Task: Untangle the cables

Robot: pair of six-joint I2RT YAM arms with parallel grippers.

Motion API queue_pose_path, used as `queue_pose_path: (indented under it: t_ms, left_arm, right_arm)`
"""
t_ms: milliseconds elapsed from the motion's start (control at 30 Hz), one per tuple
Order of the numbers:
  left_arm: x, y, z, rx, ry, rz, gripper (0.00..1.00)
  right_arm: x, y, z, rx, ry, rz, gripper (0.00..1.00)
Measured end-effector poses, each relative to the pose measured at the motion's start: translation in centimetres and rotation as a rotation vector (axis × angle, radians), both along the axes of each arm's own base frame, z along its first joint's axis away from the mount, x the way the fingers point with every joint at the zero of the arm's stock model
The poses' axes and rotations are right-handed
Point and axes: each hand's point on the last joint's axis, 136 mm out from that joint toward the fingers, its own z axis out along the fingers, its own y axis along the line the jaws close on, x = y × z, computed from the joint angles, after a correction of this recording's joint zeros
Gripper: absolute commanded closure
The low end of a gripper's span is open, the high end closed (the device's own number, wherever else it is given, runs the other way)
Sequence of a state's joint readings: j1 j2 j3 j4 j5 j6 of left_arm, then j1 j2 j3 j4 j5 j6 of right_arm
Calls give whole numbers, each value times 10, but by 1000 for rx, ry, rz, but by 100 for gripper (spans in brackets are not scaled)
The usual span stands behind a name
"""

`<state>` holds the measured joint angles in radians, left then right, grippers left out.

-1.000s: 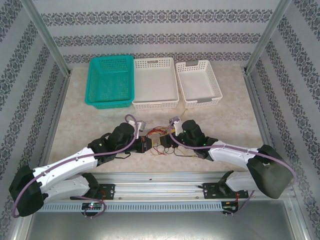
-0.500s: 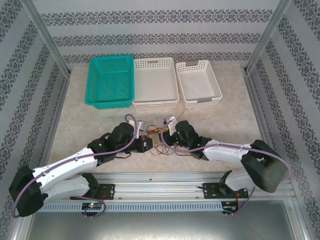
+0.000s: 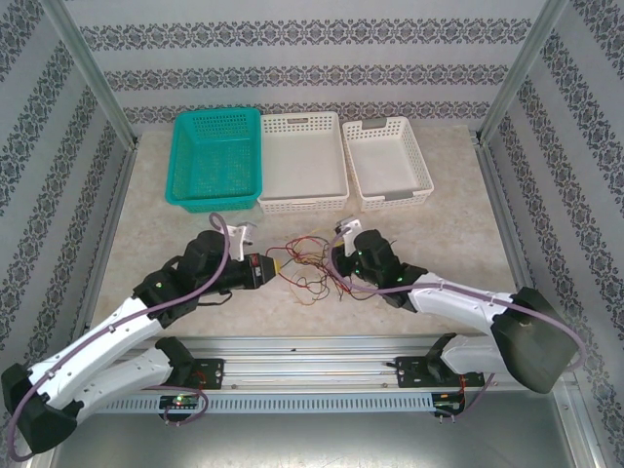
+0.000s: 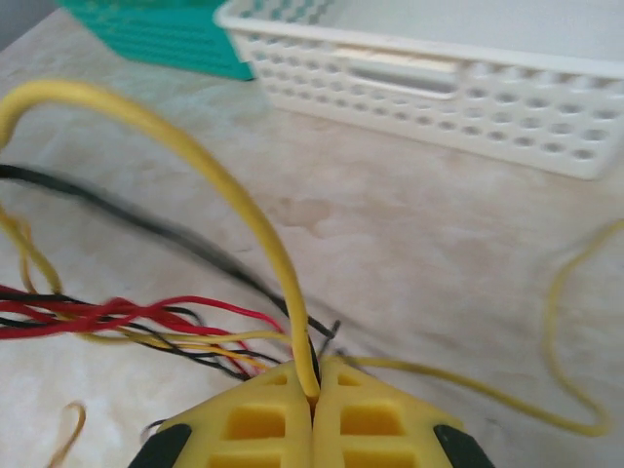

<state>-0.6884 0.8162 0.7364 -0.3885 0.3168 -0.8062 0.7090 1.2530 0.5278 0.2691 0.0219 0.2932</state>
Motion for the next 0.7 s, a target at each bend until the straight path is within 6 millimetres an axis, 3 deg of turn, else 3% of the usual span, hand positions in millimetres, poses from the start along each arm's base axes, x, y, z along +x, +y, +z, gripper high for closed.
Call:
queue_pose_path:
  t_ms: [200, 467, 700]
  left_arm:
    - [9, 23, 18, 45, -4, 45, 100]
    - [27, 51, 57, 113, -42, 98, 100]
    - [31, 76, 80, 178, -76, 147, 100]
  right_arm:
    - [20, -44, -4, 36, 44, -155, 100]
    - [27, -86, -15, 90, 105, -299, 100]
    - [27, -113, -32, 115, 171, -405, 100]
